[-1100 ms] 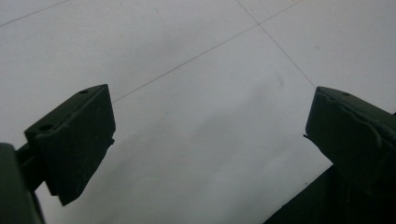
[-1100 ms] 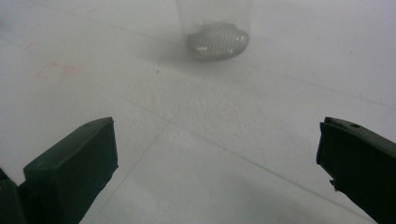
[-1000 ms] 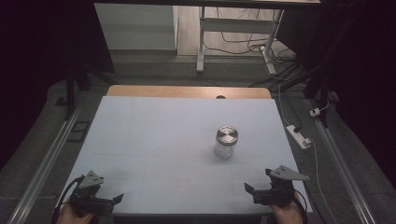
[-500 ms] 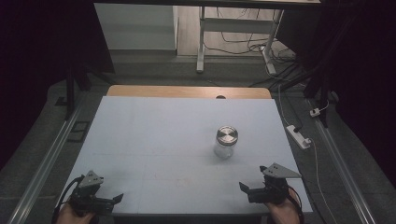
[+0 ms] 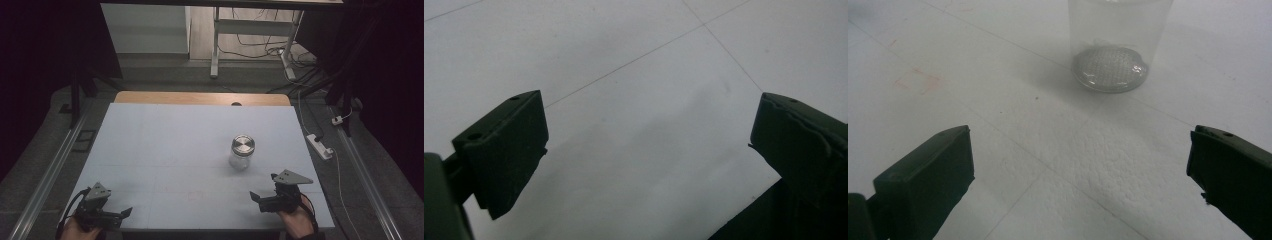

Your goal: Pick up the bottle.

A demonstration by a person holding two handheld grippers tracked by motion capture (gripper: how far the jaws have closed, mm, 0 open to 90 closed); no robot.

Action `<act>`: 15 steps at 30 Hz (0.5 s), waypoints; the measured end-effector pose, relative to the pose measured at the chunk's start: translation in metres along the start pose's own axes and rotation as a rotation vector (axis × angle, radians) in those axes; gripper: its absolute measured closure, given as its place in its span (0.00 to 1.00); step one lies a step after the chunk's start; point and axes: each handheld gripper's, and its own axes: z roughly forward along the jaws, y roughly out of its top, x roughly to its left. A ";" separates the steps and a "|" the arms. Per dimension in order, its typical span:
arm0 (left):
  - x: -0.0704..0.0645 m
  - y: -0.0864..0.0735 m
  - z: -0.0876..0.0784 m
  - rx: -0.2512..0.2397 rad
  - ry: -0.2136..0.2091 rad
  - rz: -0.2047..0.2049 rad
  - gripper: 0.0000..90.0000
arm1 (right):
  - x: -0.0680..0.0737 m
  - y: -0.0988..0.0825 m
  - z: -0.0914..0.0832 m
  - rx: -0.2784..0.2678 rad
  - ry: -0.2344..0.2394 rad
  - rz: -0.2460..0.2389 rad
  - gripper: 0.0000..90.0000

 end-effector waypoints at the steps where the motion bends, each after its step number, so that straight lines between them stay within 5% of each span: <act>1: 0.000 0.000 0.000 0.000 0.000 0.000 0.03 | 0.000 0.000 0.000 0.000 0.000 0.000 0.00; 8: 0.000 0.000 0.000 0.000 0.002 0.000 0.03 | -0.003 0.015 0.008 -0.050 0.008 0.004 0.00; 15: 0.000 0.000 0.000 -0.003 -0.002 -0.003 0.03 | -0.010 0.027 0.020 -0.037 0.030 0.045 0.00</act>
